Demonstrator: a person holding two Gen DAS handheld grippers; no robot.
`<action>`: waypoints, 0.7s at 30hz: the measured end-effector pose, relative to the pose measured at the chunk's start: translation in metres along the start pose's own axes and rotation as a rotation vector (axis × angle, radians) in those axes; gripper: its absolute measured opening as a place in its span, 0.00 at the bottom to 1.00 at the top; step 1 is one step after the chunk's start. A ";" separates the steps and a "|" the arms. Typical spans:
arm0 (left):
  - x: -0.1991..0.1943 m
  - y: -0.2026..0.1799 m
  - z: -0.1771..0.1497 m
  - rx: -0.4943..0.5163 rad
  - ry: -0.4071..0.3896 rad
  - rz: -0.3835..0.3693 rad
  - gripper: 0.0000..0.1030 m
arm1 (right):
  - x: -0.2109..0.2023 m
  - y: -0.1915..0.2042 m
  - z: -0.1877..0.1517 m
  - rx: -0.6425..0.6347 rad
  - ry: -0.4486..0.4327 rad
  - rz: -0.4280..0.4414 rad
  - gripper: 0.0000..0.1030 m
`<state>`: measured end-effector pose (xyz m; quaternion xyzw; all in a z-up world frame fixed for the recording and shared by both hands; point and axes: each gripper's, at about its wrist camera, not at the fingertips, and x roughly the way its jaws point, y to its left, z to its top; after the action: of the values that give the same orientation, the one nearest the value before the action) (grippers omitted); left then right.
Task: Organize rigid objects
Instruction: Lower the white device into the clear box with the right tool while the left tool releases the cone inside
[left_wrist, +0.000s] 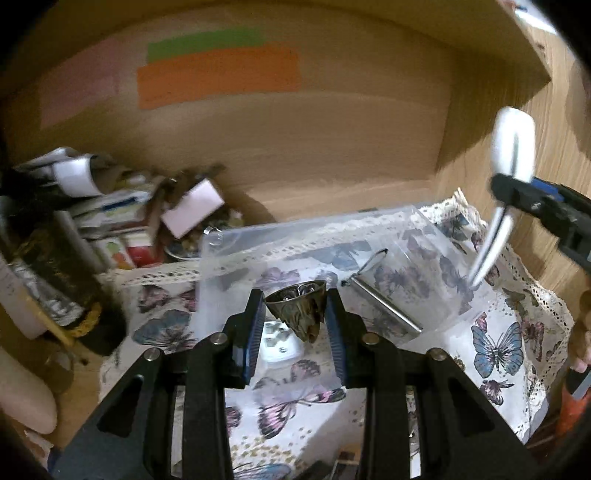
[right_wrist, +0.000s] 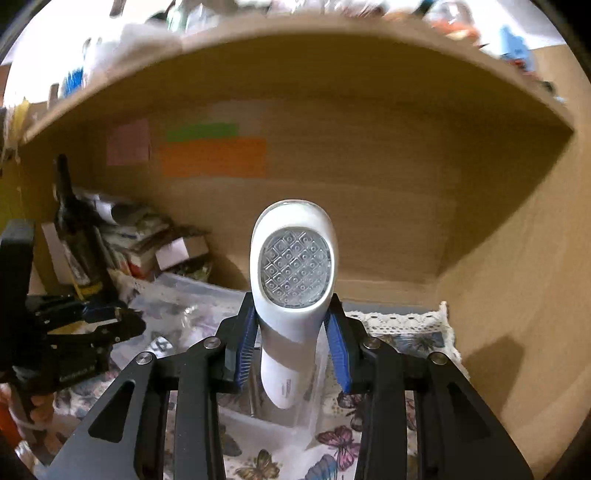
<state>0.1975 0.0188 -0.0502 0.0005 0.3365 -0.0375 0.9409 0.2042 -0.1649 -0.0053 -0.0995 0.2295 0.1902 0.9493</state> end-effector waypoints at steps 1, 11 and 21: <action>0.007 -0.002 0.000 0.004 0.015 -0.008 0.32 | 0.010 0.003 -0.002 -0.017 0.027 0.002 0.32; 0.054 -0.014 -0.005 0.038 0.104 -0.013 0.32 | 0.071 0.020 -0.023 -0.140 0.216 0.015 0.31; 0.043 -0.015 -0.005 0.040 0.068 0.007 0.34 | 0.094 0.015 -0.033 -0.084 0.308 0.044 0.32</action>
<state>0.2263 0.0008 -0.0808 0.0217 0.3674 -0.0409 0.9289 0.2628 -0.1308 -0.0802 -0.1622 0.3663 0.2027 0.8936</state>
